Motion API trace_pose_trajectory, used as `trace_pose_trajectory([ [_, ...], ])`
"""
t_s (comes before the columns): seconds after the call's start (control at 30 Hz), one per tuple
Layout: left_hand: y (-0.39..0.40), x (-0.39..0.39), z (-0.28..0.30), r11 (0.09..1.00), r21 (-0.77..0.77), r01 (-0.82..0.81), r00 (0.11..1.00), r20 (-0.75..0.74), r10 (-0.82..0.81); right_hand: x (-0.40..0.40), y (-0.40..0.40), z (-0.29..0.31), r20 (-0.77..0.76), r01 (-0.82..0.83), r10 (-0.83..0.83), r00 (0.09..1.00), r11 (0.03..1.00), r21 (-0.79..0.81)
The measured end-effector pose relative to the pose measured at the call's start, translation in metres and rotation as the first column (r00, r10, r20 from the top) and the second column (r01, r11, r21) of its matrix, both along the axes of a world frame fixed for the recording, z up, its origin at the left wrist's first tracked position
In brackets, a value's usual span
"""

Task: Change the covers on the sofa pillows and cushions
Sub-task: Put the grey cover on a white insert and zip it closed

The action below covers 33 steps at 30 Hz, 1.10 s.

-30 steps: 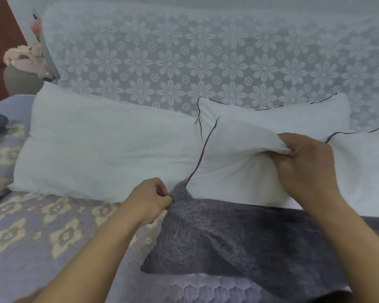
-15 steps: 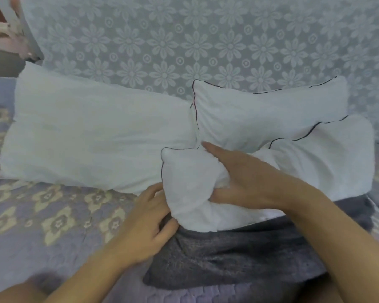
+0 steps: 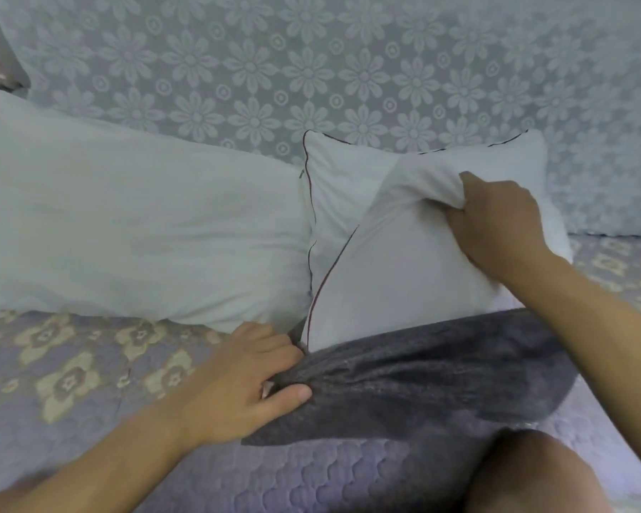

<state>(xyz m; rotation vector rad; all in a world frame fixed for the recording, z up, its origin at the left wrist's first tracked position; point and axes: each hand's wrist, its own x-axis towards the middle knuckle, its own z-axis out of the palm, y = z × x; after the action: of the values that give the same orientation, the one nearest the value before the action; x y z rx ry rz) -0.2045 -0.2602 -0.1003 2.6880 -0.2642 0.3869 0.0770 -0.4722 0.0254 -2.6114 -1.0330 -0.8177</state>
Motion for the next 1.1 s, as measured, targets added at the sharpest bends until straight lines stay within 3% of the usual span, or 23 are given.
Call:
trace_pose_trajectory([
  [0.1,0.0,-0.003,0.003,0.997,0.067,0.044,0.999,0.029,-0.046,0.029,0.013,0.0,0.033,0.073,-0.074,0.997,0.997,0.027],
  [0.17,-0.003,-0.011,-0.008,0.98,0.157,0.12,0.993,-0.022,-0.118,0.05,0.02,0.005,-0.049,0.202,-0.198,0.979,0.975,0.096],
  [0.23,-0.007,-0.025,-0.038,0.953,0.242,0.182,0.971,-0.198,-0.135,0.069,0.02,0.025,-0.168,0.351,-0.319,0.933,0.909,0.223],
  [0.3,-0.007,-0.037,-0.07,0.953,0.257,0.16,0.913,-0.406,-0.044,0.079,0.02,0.052,-0.249,0.379,-0.312,0.917,0.877,0.297],
  [0.37,-0.007,-0.034,-0.08,0.975,0.199,0.101,0.863,-0.505,0.014,0.078,0.035,0.069,-0.351,0.313,-0.19,0.917,0.887,0.339],
  [0.43,-0.013,-0.016,-0.071,0.983,0.173,0.067,0.872,-0.488,0.026,0.059,0.058,0.061,-0.505,0.141,0.027,0.862,0.946,0.291],
  [0.5,-0.024,0.006,-0.051,0.979,0.189,0.08,0.877,-0.481,0.021,0.035,0.074,0.026,-0.616,-0.151,0.157,0.772,0.987,0.063],
  [0.53,-0.031,0.014,-0.039,0.978,0.185,0.094,0.871,-0.492,0.009,0.024,0.076,0.006,-0.614,-0.241,0.14,0.777,0.967,-0.084],
  [0.6,-0.038,0.022,-0.016,0.982,0.148,0.114,0.864,-0.502,-0.025,0.006,0.062,-0.024,-0.479,-0.263,0.131,0.868,0.939,-0.22],
  [0.67,-0.041,0.026,0.007,0.993,0.074,0.096,0.858,-0.512,-0.045,0.0,0.03,-0.044,-0.375,-0.157,0.1,0.922,0.98,-0.124],
  [0.7,-0.043,0.029,0.018,0.996,0.035,0.079,0.858,-0.51,-0.051,0.002,0.01,-0.054,-0.401,-0.071,0.051,0.915,0.997,-0.036],
  [0.77,-0.049,0.047,0.038,0.999,0.024,0.046,0.898,-0.438,-0.031,0.015,-0.038,-0.076,-0.518,0.196,-0.134,0.845,0.978,0.066],
  [0.87,-0.054,0.108,0.055,0.991,0.122,-0.05,0.984,-0.163,0.07,0.026,-0.108,-0.105,-0.622,0.518,-0.328,0.711,0.843,0.148],
  [0.93,-0.045,0.164,0.069,0.96,0.068,-0.273,0.962,0.038,0.271,0.03,-0.142,-0.121,-0.755,0.586,-0.204,0.623,0.761,0.278],
  [1.0,-0.021,0.212,0.086,0.842,-0.02,-0.54,0.83,0.156,0.536,0.03,-0.162,-0.136,-0.885,0.625,0.057,0.462,0.688,0.37],
  [1.03,-0.005,0.229,0.09,0.754,-0.055,-0.655,0.744,0.132,0.656,0.03,-0.168,-0.143,-0.914,0.655,0.187,0.361,0.647,0.391],
  [1.1,0.027,0.243,0.087,0.561,-0.159,-0.812,0.578,-0.085,0.812,0.036,-0.175,-0.154,-0.902,0.697,0.389,0.186,0.595,0.4],
])
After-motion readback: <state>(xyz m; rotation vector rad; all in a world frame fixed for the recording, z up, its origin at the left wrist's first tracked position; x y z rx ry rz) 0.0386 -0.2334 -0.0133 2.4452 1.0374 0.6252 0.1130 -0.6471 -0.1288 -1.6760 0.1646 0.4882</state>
